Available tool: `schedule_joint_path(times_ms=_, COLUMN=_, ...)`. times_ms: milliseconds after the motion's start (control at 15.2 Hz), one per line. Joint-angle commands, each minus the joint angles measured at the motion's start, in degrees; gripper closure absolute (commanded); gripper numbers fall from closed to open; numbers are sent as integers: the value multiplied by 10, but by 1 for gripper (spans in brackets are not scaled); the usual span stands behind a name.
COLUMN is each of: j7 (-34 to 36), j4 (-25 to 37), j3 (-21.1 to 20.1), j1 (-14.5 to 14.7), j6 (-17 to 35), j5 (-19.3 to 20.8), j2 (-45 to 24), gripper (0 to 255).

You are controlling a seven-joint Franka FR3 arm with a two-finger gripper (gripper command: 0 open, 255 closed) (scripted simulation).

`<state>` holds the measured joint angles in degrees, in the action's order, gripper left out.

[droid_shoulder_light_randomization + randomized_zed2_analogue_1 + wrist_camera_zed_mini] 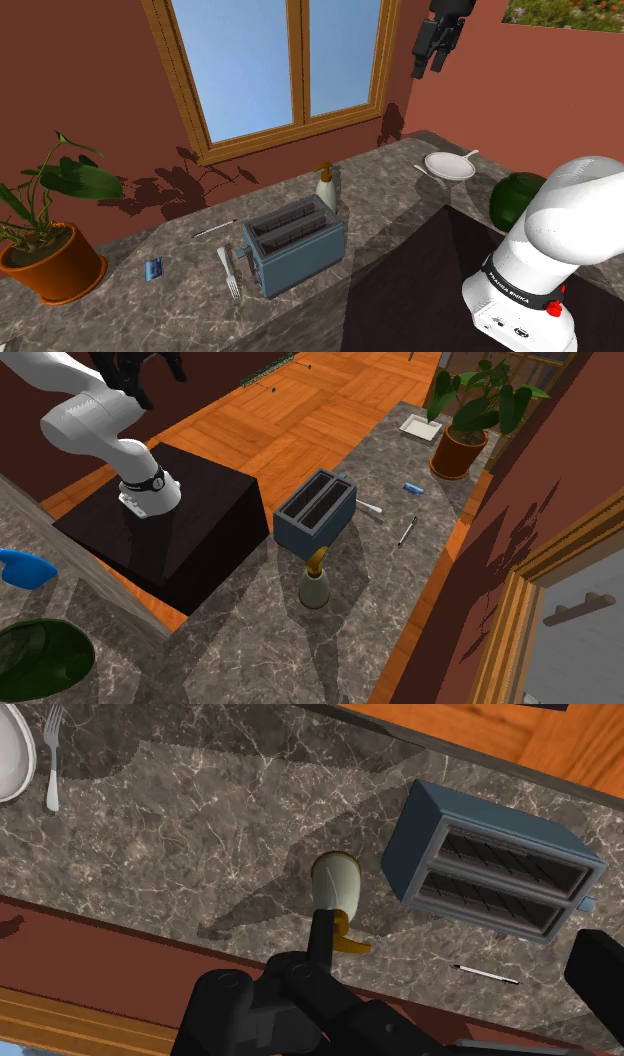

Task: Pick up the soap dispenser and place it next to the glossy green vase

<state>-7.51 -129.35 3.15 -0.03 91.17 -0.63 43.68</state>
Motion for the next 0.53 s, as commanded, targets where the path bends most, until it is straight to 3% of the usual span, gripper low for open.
schedule_joint_path(times_ms=0, j7=0, j4=0, j3=0, j1=0, j6=0, j5=0, j2=0, gripper=0)
schedule_joint_path(times_ms=462, j7=-80, j4=-44, j3=32, j1=18, j6=124, j5=11, j2=-89, gripper=0)
